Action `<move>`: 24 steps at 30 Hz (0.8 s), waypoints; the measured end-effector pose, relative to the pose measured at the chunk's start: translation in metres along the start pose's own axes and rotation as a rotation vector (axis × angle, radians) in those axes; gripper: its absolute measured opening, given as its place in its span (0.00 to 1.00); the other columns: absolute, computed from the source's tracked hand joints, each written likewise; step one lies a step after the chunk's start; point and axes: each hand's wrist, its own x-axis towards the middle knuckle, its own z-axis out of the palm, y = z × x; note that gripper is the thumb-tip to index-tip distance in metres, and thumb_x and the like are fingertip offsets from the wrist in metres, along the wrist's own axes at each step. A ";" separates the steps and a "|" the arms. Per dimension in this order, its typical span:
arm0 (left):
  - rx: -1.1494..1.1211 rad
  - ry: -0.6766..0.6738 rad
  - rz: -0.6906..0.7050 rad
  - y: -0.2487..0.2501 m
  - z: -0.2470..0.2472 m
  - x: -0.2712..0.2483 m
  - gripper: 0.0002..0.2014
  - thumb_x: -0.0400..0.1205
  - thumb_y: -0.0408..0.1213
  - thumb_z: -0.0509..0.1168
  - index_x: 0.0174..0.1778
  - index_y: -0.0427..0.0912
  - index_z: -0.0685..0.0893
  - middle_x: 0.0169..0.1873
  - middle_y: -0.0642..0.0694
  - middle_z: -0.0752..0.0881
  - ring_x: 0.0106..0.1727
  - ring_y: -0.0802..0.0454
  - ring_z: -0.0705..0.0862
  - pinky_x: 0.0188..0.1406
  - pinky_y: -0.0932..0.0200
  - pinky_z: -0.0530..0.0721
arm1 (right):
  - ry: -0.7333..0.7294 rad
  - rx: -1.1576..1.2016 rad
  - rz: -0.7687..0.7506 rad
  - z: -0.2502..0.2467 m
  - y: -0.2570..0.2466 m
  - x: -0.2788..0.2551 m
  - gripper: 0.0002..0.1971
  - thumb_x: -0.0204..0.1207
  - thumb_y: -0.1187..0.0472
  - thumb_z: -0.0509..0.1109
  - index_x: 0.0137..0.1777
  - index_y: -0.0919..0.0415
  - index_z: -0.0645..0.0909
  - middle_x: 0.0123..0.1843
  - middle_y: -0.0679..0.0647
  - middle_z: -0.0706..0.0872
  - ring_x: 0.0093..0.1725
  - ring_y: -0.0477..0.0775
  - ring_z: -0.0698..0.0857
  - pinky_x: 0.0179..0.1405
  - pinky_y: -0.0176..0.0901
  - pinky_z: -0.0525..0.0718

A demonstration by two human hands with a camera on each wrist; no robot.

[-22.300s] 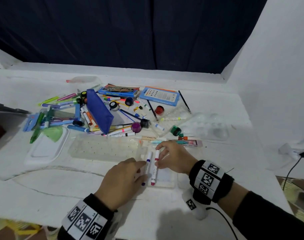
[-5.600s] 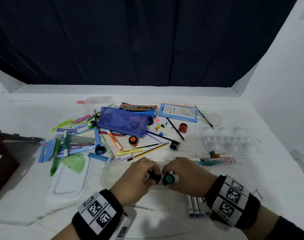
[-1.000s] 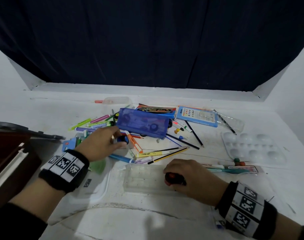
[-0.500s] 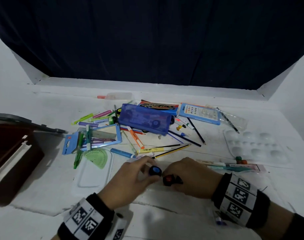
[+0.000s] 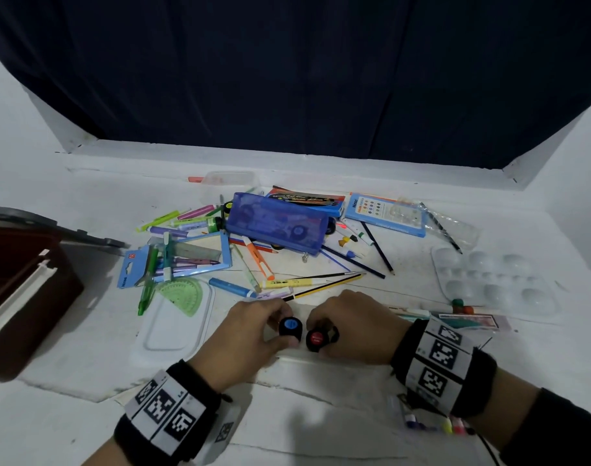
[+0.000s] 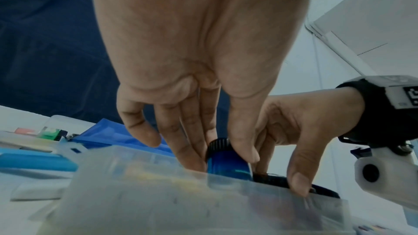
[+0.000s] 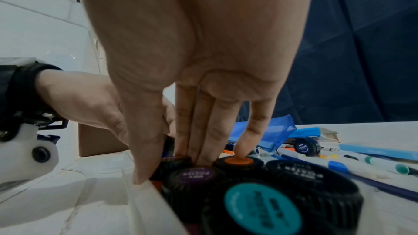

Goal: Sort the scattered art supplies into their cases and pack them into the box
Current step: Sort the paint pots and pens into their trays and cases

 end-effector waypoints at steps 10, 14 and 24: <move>-0.004 -0.199 -0.029 0.000 -0.008 0.007 0.10 0.77 0.49 0.76 0.52 0.54 0.88 0.45 0.61 0.90 0.49 0.67 0.87 0.55 0.59 0.86 | -0.008 0.015 -0.049 0.001 0.004 0.007 0.11 0.75 0.51 0.74 0.56 0.50 0.86 0.50 0.48 0.88 0.44 0.46 0.80 0.44 0.40 0.75; -0.048 -0.239 0.000 0.001 -0.031 0.025 0.09 0.79 0.45 0.75 0.54 0.54 0.87 0.48 0.59 0.90 0.49 0.67 0.87 0.47 0.72 0.83 | 0.083 0.172 -0.054 -0.013 0.011 0.012 0.14 0.74 0.49 0.75 0.57 0.51 0.86 0.51 0.46 0.90 0.46 0.41 0.87 0.47 0.40 0.85; 0.490 -0.045 0.070 -0.033 -0.078 0.166 0.38 0.79 0.47 0.72 0.84 0.51 0.62 0.82 0.44 0.66 0.82 0.40 0.64 0.78 0.34 0.66 | 0.383 0.216 0.126 -0.026 0.071 0.034 0.08 0.79 0.55 0.71 0.56 0.51 0.85 0.50 0.47 0.86 0.48 0.46 0.84 0.53 0.50 0.85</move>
